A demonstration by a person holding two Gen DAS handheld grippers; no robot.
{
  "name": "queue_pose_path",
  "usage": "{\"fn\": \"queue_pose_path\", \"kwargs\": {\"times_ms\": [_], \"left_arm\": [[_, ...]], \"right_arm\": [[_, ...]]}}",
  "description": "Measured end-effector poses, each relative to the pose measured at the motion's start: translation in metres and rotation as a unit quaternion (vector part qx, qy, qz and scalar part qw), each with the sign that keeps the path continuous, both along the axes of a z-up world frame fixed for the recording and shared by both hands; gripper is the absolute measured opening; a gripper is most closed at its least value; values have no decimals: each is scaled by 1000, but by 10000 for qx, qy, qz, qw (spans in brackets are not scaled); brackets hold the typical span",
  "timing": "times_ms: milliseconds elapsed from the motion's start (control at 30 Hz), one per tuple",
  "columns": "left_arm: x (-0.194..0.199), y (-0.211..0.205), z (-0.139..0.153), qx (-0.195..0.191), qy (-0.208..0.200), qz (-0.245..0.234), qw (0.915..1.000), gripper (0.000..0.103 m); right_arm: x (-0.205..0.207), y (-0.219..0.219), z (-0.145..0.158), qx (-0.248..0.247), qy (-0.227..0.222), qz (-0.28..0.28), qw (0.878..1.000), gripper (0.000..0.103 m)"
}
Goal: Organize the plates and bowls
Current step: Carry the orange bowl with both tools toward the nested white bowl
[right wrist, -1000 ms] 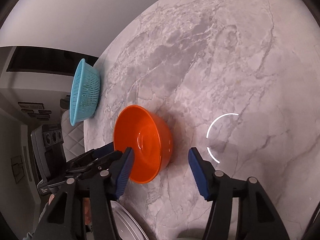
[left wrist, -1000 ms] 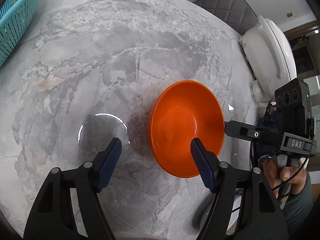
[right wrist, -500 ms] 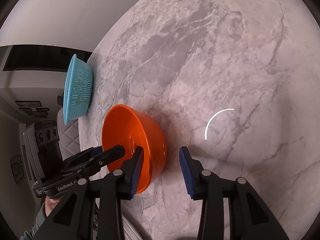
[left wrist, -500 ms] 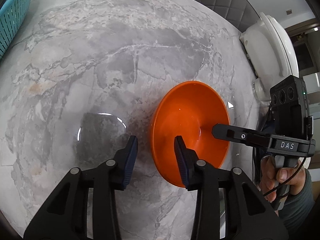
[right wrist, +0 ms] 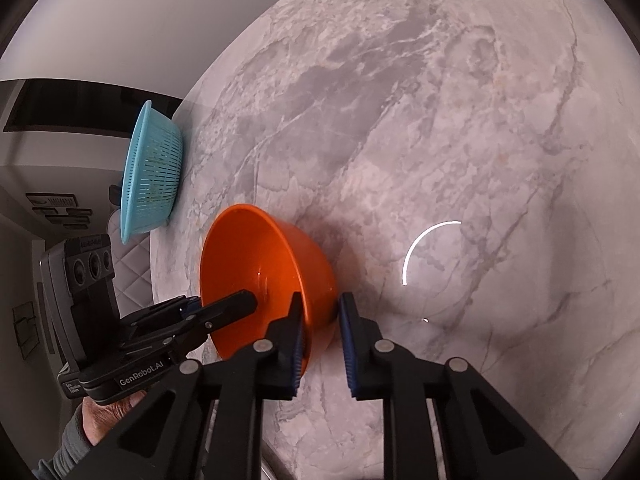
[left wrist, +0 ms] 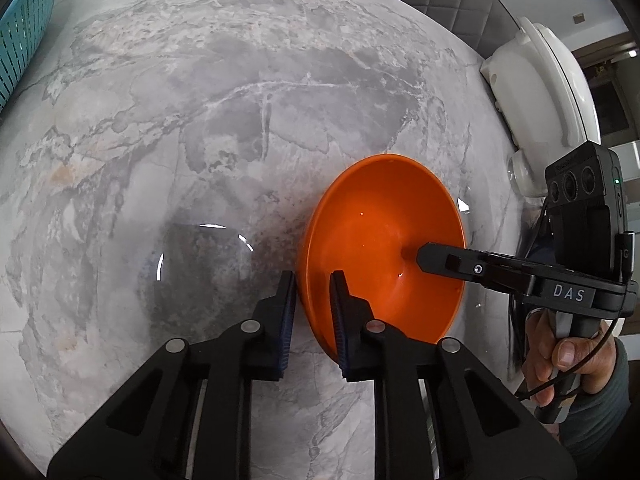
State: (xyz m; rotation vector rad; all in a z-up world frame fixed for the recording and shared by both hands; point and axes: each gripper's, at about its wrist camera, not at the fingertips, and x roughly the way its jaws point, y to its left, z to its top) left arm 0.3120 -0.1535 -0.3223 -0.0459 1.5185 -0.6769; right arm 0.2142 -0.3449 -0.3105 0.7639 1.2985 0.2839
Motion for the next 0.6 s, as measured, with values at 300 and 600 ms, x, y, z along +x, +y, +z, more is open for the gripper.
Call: {"fn": "queue_pose_path", "kwargs": {"times_ms": [300, 600], "left_arm": [[0, -4, 2, 56, 15, -13, 10000, 13], [-5, -2, 27, 8, -59, -50, 10000, 13]], "right_arm": [[-1, 0, 2, -50, -10, -102, 9999, 18], [-7, -4, 23, -57, -132, -175, 9997, 18]]}}
